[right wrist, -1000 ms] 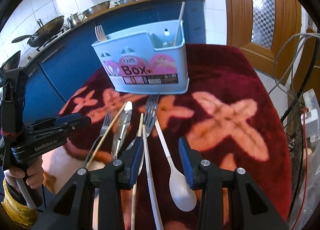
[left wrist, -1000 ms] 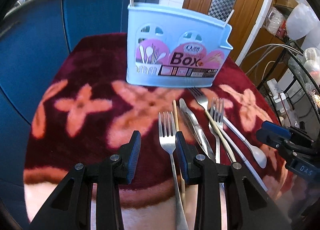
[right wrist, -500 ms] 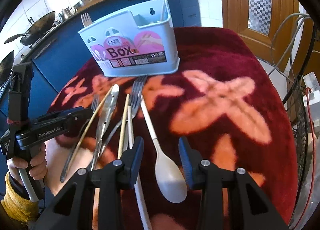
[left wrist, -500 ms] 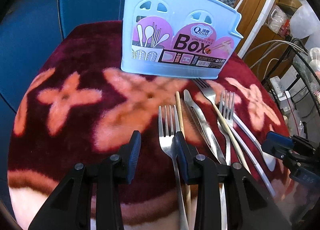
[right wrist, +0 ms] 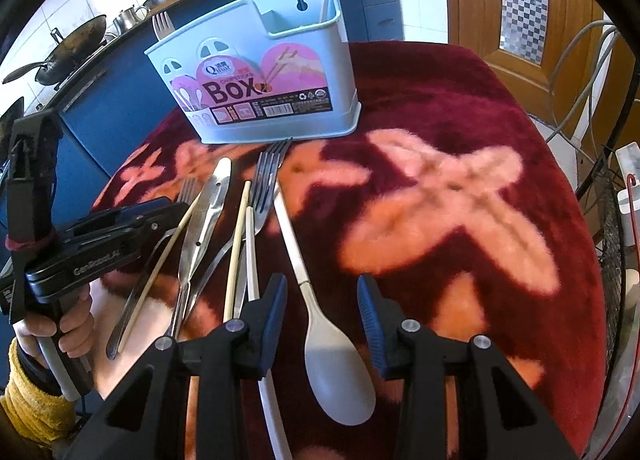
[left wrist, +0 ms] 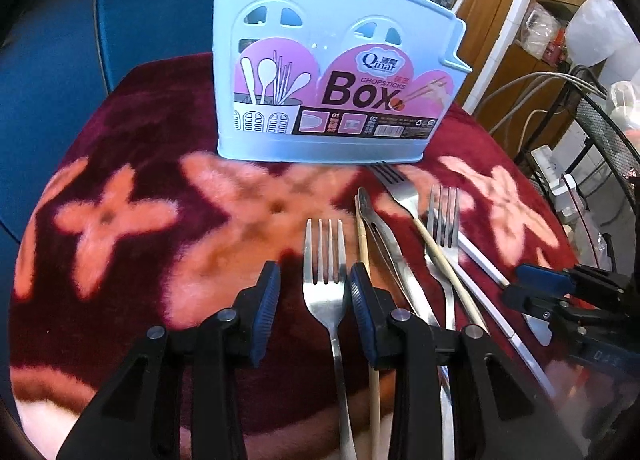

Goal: Organize utensils
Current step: 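Grasp another silver fork with the left tool while the right tool grasps the white spoon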

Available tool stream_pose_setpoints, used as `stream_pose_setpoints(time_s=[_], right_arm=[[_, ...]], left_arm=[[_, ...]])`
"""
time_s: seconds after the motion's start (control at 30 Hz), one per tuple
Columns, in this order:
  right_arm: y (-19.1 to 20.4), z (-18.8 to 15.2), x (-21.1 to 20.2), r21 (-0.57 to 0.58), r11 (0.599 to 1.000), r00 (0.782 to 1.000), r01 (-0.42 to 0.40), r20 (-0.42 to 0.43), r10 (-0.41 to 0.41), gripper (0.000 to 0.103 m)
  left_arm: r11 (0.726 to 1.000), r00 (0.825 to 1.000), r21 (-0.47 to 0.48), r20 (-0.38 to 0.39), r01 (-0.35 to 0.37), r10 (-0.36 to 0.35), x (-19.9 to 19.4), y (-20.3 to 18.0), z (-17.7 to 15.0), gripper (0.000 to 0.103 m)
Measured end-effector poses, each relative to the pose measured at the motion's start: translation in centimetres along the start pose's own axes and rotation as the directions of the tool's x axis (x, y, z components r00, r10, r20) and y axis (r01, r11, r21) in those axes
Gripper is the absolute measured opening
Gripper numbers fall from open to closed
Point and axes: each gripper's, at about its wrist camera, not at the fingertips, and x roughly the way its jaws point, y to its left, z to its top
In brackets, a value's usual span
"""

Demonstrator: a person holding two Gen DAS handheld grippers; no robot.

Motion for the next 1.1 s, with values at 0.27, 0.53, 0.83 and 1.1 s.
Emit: stream_pose_setpoints(time_s=[0.27,0.53,0.83,1.1], right_arm=[[0.2,0.2,0.3,-0.006,1.000,1.000,0.007,0.000,-0.007,0.040],[0.6,0.8,1.0,-0.040,0.999,1.000,0.027,-0.013,-0.028,0.040],[1.2,2.5,2.7,-0.115,0.992,0.997,0.047,-0.050,-0.053,0.042],[1.2,3.0,2.5,-0.133,0.986,0.995,0.099,-0.009,-0.101,0.011]], left_arm=[[0.999,0.999,0.010,0.027,-0.045,0.044,-0.2,-0.6,-0.2,0.022],[0.997,0.997,-0.045,0.015,-0.068,0.069,-0.1,0.4,0.2,0.022],[1.000,1.000,-0.022,-0.019,-0.006,0.005,0.9,0.5,0.9,0.022],[0.999,0.999,-0.033,0.035,-0.031,0.033,0.2,0.2,0.7,0.022]])
